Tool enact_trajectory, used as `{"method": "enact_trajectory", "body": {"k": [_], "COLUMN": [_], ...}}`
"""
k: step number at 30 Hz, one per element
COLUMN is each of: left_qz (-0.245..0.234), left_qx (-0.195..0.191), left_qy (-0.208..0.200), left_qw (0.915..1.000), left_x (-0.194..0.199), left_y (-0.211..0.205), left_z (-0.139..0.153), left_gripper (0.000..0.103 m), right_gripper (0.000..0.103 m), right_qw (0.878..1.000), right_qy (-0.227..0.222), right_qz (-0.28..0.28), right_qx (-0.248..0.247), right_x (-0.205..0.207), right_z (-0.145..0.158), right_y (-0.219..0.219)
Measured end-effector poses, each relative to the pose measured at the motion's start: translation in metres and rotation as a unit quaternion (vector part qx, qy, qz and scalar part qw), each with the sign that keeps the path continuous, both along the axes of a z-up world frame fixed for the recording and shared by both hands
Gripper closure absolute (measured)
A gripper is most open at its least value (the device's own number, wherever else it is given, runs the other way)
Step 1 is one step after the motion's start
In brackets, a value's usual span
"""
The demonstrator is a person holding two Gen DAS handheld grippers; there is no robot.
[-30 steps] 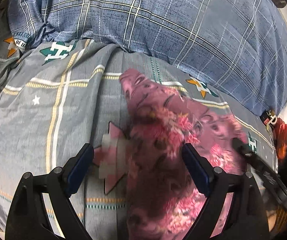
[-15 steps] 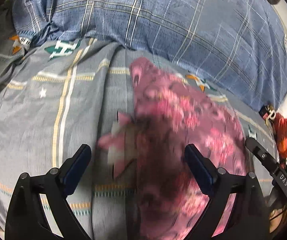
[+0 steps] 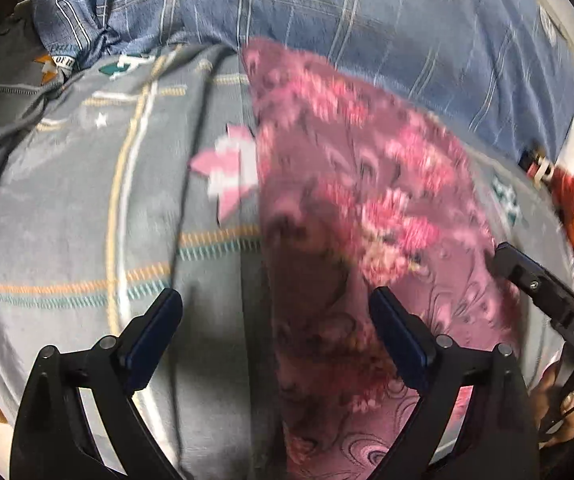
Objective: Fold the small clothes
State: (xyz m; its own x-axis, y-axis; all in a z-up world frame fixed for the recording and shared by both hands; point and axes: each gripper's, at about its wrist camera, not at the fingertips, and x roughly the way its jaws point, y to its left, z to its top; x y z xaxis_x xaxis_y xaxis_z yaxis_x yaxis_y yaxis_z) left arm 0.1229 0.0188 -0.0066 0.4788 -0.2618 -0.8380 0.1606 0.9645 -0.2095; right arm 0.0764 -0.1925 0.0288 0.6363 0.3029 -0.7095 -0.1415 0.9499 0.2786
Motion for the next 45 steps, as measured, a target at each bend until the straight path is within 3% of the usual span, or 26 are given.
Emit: {"method": "enact_trajectory", "body": {"k": [3, 9, 12, 14, 21, 25, 28, 30, 38, 45], "left_qz": [0.015, 0.010, 0.011, 0.011, -0.002, -0.014, -0.009, -0.005, -0.008, -0.007], "left_qx": [-0.009, 0.007, 0.009, 0.008, 0.027, 0.033, 0.029, 0.021, 0.024, 0.050], "left_qy": [0.001, -0.010, -0.016, -0.013, -0.009, 0.004, 0.022, 0.021, 0.011, -0.004], "left_qw": [0.9999, 0.9999, 0.9998, 0.9998, 0.9996, 0.9993, 0.9993, 0.9996, 0.9996, 0.9987], "left_x": [0.001, -0.009, -0.011, -0.012, -0.026, -0.036, -0.035, -0.035, -0.036, -0.050], "left_y": [0.002, 0.000, -0.001, 0.000, 0.003, 0.000, 0.001, 0.003, 0.003, 0.006], "left_z": [-0.002, 0.001, 0.000, 0.001, 0.005, -0.005, -0.021, -0.023, -0.025, -0.010], "left_gripper": [0.005, 0.005, 0.003, 0.003, 0.004, 0.004, 0.003, 0.000, 0.000, 0.000], "right_gripper": [0.067, 0.065, 0.064, 0.059, 0.058, 0.047, 0.045, 0.040, 0.012, 0.011], "right_qw": [0.999, 1.000, 0.998, 0.997, 0.998, 0.994, 0.992, 0.993, 0.987, 0.978], "right_qy": [-0.007, -0.009, 0.019, 0.036, 0.007, 0.020, 0.060, 0.048, 0.055, 0.103], "right_qz": [-0.010, -0.011, -0.011, -0.018, -0.024, -0.028, -0.038, -0.048, -0.072, -0.082], "right_qx": [-0.035, -0.022, -0.060, -0.066, -0.060, -0.102, -0.108, -0.096, -0.130, -0.159], "right_x": [-0.004, -0.026, -0.029, -0.027, -0.039, -0.039, -0.031, -0.033, -0.029, -0.027], "right_z": [0.000, 0.011, -0.008, -0.019, 0.006, -0.004, -0.026, -0.027, -0.030, -0.014], "right_y": [0.004, -0.006, -0.005, -0.005, -0.005, 0.003, 0.000, -0.002, 0.001, -0.009]}}
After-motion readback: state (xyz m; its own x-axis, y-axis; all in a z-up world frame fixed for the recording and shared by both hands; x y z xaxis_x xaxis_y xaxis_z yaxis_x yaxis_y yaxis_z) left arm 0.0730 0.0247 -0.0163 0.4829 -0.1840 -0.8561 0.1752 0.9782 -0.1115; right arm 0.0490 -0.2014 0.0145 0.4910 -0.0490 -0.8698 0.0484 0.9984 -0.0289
